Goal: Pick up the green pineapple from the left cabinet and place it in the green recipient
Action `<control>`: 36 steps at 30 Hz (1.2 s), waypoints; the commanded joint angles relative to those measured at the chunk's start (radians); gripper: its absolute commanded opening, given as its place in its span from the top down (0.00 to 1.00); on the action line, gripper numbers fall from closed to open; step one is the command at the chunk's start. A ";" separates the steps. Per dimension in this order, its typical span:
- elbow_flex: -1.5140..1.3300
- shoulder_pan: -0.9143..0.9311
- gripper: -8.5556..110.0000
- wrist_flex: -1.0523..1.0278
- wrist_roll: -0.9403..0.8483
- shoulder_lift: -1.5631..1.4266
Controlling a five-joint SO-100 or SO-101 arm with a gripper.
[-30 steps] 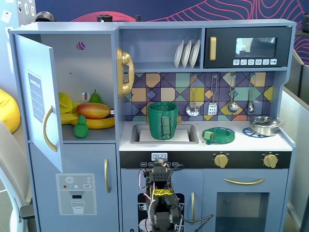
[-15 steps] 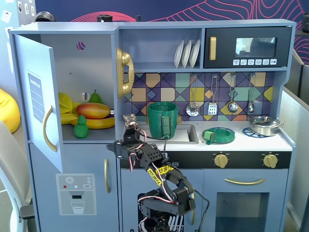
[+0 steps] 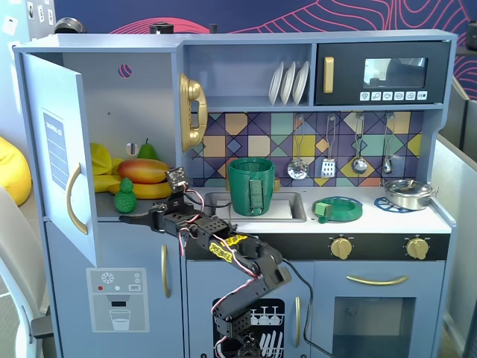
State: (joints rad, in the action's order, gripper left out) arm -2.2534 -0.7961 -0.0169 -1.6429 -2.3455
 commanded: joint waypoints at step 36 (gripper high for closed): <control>0.512 0.074 0.52 0.264 -0.018 0.617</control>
State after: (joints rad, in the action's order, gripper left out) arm -1.8377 -0.7302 0.2163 -1.6567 -1.7426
